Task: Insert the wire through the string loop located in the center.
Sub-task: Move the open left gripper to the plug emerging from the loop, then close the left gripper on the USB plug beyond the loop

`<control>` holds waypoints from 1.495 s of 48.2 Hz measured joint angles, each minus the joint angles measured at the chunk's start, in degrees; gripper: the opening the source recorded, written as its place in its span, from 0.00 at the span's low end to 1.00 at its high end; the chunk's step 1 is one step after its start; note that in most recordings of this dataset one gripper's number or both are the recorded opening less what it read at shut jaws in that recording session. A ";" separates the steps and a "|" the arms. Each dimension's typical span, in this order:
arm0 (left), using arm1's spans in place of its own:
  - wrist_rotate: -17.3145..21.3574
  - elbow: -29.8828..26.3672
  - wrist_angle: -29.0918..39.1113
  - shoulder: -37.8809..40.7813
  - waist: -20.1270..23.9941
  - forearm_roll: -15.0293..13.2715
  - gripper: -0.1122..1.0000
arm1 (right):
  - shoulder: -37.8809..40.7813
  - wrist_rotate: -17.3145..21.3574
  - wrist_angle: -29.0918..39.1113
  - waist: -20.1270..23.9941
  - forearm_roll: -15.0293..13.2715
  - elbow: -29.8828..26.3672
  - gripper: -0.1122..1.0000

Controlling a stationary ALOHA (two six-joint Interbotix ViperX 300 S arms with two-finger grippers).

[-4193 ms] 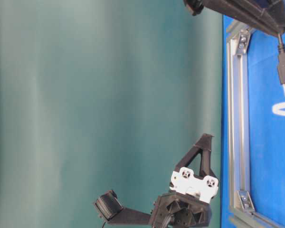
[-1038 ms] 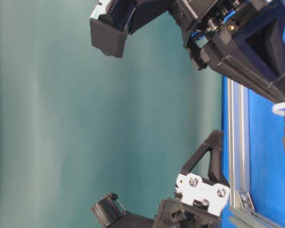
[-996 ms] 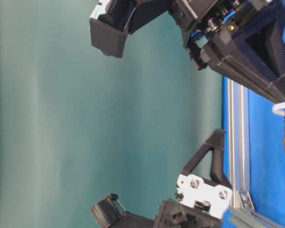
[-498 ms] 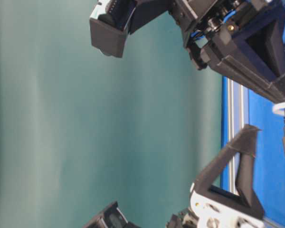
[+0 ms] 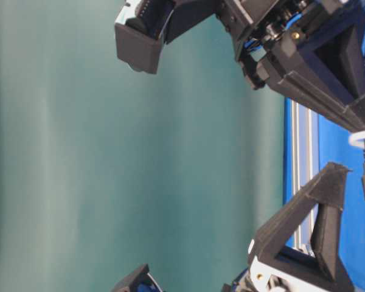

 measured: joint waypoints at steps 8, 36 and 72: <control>0.00 0.00 0.00 0.00 0.18 0.00 0.10 | 0.00 0.00 0.00 0.09 -0.09 0.00 0.08; 0.09 -0.18 4.22 0.00 0.53 0.00 0.92 | 0.00 0.00 0.00 0.00 -0.18 0.00 0.08; 0.09 -0.88 5.01 3.08 0.53 0.00 0.91 | 0.00 0.00 0.09 0.00 -0.18 0.00 0.08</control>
